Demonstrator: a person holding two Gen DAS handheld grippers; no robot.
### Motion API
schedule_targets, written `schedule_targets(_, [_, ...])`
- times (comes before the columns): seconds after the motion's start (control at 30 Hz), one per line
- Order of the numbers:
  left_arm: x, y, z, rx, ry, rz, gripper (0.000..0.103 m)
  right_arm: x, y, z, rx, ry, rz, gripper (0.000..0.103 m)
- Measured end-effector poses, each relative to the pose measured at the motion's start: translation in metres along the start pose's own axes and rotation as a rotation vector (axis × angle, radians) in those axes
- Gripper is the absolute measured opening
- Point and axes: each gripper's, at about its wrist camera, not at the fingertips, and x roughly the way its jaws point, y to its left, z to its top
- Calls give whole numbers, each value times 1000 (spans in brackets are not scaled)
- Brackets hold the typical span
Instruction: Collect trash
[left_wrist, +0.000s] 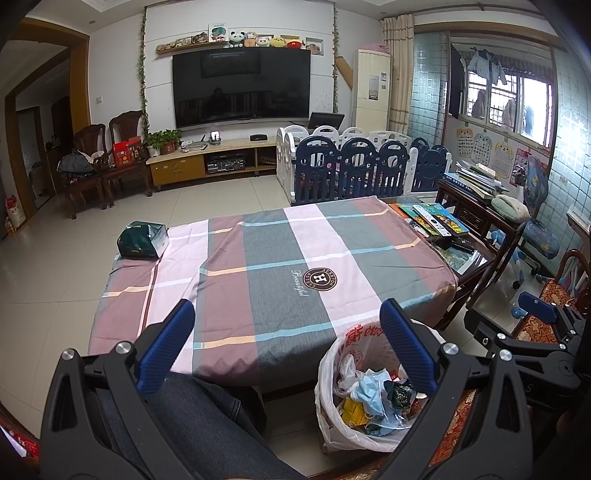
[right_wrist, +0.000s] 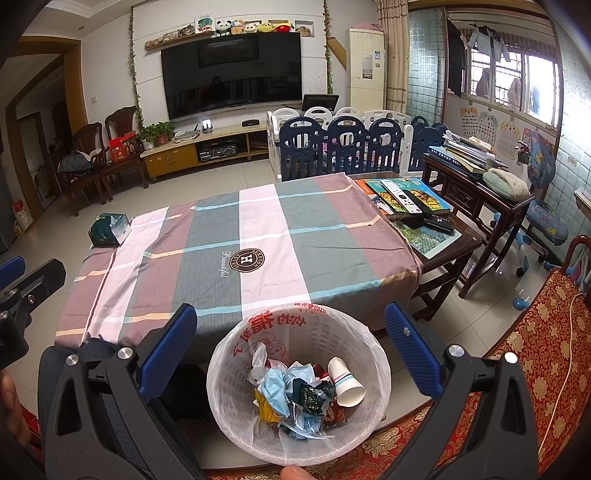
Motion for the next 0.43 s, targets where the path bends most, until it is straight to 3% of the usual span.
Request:
schedule_targets(0.3, [7, 8, -4, -14, 30, 9, 100, 2, 2, -7, -1, 7, 4, 99])
schedule_targets(0.43, [21, 37, -13, -45, 59, 53, 100, 4, 5, -10, -3, 9, 24, 99])
